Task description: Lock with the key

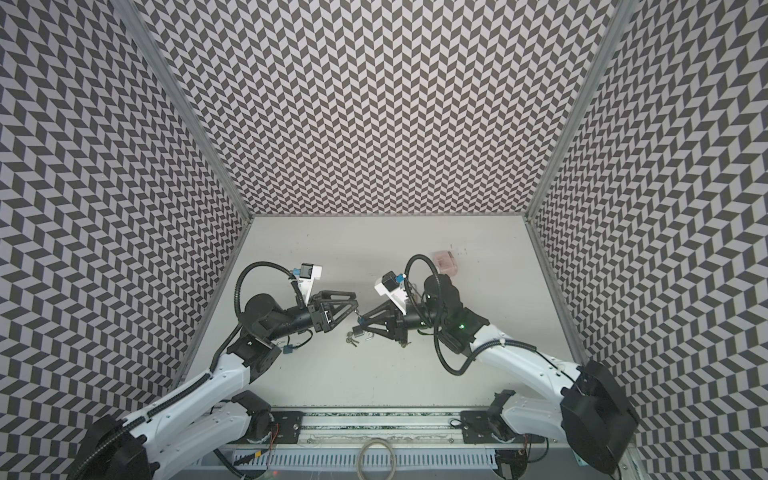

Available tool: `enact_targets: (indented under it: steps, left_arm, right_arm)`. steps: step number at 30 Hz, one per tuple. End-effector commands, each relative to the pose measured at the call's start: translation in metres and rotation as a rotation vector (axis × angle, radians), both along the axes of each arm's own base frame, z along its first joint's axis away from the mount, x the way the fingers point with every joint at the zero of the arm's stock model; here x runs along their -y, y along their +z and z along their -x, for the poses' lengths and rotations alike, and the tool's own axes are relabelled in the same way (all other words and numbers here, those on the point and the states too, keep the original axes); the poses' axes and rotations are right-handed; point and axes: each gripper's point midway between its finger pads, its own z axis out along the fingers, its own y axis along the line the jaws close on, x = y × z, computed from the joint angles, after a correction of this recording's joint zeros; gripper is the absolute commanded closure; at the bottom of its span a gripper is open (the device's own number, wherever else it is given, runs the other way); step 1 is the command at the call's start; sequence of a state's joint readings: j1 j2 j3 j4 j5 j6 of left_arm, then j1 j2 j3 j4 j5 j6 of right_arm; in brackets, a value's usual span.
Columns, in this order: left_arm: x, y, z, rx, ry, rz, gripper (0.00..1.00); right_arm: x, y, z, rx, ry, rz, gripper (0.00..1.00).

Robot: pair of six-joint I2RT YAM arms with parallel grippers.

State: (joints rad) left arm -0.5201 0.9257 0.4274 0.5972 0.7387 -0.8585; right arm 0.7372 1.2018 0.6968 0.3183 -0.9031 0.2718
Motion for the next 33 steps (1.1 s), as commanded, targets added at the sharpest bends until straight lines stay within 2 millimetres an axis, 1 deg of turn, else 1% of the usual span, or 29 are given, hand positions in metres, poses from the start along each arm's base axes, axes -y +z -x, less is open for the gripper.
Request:
enact_targets:
  steps: [1, 3, 6, 11, 16, 23, 30, 33]
  left_arm:
    - [0.005, 0.026, 0.009, 0.076, -0.046, 0.046, 0.08]
    - [0.007, 0.028, 0.012, 0.084, -0.065, 0.050, 0.15]
    - [0.011, 0.033, 0.020, 0.107, -0.106, 0.063, 0.27]
    - [0.013, 0.039, 0.028, 0.132, -0.125, 0.072, 0.46]
    - [0.012, 0.042, 0.030, 0.144, -0.129, 0.078, 0.59]
    - [0.013, 0.041, 0.030, 0.139, -0.125, 0.072, 0.67]
    - [0.012, 0.040, 0.027, 0.132, -0.106, 0.065, 0.80]
    - [0.012, 0.041, 0.026, 0.133, -0.098, 0.063, 0.84]
  right_arm:
    - [-0.004, 0.032, 0.008, 0.058, 0.074, -0.095, 0.86]
    - [-0.004, 0.035, 0.007, 0.057, 0.074, -0.102, 0.87]
    - [-0.005, 0.034, 0.005, 0.045, 0.069, -0.100, 0.87]
    - [-0.005, 0.033, -0.005, 0.042, 0.007, -0.092, 0.90]
    - [-0.002, 0.033, -0.012, 0.036, -0.041, -0.091, 0.90]
    - [0.006, 0.035, -0.019, 0.031, -0.096, -0.096, 0.91]
    - [0.006, 0.033, -0.018, 0.033, -0.092, -0.089, 0.91]
    - [0.005, 0.031, -0.017, 0.038, -0.079, -0.085, 0.91]
